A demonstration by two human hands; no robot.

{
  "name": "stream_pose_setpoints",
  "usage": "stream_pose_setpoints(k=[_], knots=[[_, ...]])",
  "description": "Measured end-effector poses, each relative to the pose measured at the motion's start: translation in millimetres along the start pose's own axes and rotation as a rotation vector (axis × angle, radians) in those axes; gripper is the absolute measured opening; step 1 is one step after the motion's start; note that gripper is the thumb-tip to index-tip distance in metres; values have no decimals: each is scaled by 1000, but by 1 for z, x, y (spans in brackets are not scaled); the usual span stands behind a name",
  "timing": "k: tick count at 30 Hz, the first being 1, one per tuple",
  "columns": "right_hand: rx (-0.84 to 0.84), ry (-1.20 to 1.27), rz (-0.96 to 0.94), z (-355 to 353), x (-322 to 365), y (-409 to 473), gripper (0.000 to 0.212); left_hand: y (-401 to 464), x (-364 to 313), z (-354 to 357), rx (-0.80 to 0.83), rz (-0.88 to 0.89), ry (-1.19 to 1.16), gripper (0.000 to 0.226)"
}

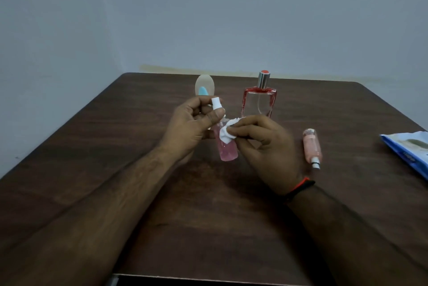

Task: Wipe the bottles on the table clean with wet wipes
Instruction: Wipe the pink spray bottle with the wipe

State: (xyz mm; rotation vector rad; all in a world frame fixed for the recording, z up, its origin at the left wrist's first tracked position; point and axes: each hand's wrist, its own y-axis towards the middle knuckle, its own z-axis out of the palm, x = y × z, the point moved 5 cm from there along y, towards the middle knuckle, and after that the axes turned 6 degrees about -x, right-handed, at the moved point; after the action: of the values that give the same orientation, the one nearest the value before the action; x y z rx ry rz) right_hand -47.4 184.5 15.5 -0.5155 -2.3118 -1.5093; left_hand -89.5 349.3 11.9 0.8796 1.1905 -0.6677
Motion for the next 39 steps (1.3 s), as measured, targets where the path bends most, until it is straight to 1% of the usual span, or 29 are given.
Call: stream_pose_setpoints(k=[2,5,7,10,12,14,16,18,20,22,25,29,33,36,39], knots=[[57,-45,-36,1,2,-3,17,2,0,-4,-33,-6,-22,29],[103,-19,-48,1,3,-5,14,3,0,-7,-55,-6,-27,36],[80,4,-31,-1,3,-5,13,2,0,-6,-52,-4,-29,36],[-5,-13,-25,-3,6,-3,16,-1,-1,-1,-39,7,-6,33],[-54,-48,-43,-4,9,-2,17,-4,-1,5,-13,15,9,28],[-68,-79,-82,-4,12,-2,18,-6,-1,8,-17,22,11,24],[-21,-127,-145,-3,15,-2,18,-6,-2,7,-48,35,29,26],[63,-187,-214,1,19,-3,20,-4,-4,3,-92,37,52,32],[129,-215,-258,3,21,-5,18,-2,-3,-1,-138,23,63,37],[161,-231,-285,5,22,-7,18,-1,-3,-5,-166,10,77,37],[149,-219,-275,6,20,-8,22,0,-3,-8,-177,2,79,38],[77,-230,-260,4,22,-5,18,-2,-3,-2,-157,-10,73,36],[58,-255,-297,6,26,-5,19,-4,-2,3,-149,-47,49,33],[106,-275,-335,8,28,-6,23,-4,-2,0,-175,-62,36,31],[189,-314,-376,12,28,-10,21,-1,-3,-10,-241,-77,13,31]])
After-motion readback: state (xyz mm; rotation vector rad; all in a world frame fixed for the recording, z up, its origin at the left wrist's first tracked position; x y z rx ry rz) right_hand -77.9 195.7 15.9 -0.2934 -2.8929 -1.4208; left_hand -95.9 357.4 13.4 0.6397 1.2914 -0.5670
